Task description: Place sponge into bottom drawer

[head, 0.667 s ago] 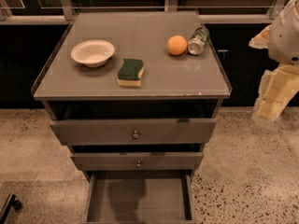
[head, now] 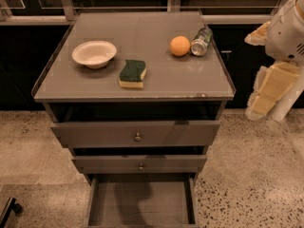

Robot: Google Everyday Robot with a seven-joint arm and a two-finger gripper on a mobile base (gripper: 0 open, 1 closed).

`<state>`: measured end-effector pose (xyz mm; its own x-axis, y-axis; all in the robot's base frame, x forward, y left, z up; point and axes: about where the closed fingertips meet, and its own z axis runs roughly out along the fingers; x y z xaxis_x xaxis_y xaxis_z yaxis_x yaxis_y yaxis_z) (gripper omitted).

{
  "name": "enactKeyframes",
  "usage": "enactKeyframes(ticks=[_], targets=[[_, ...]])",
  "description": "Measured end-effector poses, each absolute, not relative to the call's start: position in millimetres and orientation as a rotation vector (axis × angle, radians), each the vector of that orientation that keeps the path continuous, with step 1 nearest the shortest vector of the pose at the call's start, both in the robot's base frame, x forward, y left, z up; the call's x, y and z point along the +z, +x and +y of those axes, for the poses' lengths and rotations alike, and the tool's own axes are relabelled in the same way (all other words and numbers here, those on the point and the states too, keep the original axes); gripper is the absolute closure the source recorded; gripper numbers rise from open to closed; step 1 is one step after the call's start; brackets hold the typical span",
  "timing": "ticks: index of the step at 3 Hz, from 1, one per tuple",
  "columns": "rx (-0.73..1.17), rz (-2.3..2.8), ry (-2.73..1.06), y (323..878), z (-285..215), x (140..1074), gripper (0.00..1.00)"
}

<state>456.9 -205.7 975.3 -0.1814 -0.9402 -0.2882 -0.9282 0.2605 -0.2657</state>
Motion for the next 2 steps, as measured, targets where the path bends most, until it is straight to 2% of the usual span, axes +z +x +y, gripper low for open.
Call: enactKeyframes(ticks=[2], targets=[[0.306, 1.945, -1.455, 554.4, -133.2, 960.9, 0.0]])
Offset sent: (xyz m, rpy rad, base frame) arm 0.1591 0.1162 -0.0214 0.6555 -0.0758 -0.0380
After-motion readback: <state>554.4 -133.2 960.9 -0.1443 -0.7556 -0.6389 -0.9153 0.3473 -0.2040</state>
